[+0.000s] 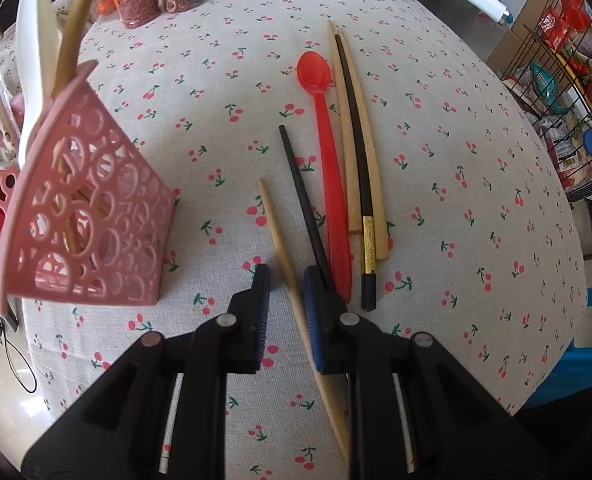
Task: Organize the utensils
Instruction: 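Grasp a single loose wooden chopstick with the left tool, then lift the wooden chopstick with the left tool while the right tool grasps a black chopstick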
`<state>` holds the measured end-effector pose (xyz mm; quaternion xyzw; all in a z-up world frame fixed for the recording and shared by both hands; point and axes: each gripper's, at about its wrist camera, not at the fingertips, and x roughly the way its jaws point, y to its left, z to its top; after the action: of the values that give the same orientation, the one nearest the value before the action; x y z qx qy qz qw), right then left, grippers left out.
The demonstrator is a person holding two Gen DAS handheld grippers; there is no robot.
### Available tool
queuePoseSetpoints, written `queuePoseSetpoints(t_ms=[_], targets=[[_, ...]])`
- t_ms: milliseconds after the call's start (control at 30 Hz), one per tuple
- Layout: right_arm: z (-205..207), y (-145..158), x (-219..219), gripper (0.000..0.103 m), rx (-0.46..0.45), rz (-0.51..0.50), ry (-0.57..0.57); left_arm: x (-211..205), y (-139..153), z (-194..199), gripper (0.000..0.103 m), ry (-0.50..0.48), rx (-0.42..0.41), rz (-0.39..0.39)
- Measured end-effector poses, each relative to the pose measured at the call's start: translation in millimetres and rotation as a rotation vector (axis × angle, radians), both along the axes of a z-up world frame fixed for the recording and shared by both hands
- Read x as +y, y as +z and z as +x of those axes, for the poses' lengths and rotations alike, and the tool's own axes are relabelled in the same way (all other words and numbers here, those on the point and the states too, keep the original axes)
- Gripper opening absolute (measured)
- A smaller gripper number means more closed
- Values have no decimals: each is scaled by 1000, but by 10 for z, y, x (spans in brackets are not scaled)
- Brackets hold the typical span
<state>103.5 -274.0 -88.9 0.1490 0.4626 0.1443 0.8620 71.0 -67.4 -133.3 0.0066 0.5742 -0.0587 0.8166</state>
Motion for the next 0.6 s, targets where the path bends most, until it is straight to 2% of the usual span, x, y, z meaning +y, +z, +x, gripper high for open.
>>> queuePoseSetpoints(t_ms=[233, 400, 600], targets=[[-36, -79, -92, 86, 21, -20, -37, -38, 5, -4, 7, -15, -30, 11], [-59, -102, -212, 86, 32, -7, -68, -43, 130, -139, 7, -46, -65, -8], [-34, -100, -254, 86, 42, 22, -79, -20, 490, -371, 7, -99, -178, -33]])
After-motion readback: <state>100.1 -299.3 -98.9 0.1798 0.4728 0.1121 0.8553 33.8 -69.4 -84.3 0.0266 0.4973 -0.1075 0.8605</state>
